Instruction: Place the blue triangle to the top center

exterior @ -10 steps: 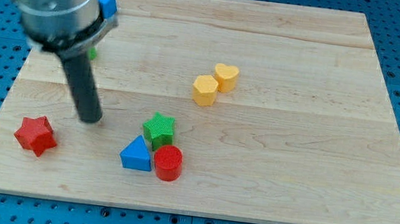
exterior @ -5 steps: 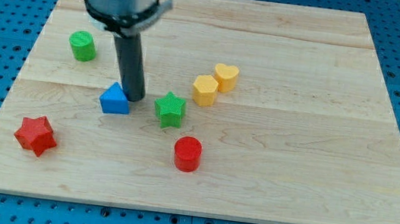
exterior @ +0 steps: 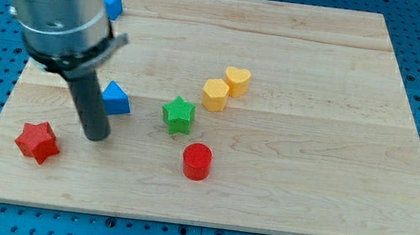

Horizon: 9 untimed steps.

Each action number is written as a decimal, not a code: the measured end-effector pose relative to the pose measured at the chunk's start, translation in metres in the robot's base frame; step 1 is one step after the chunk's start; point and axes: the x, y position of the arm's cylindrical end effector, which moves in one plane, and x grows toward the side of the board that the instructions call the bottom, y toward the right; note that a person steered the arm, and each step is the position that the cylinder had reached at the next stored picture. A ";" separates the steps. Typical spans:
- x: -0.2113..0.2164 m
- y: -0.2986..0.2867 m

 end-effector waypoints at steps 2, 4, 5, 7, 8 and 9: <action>-0.116 0.016; -0.197 0.038; -0.220 0.038; -0.221 0.047; -0.211 0.043; -0.201 0.071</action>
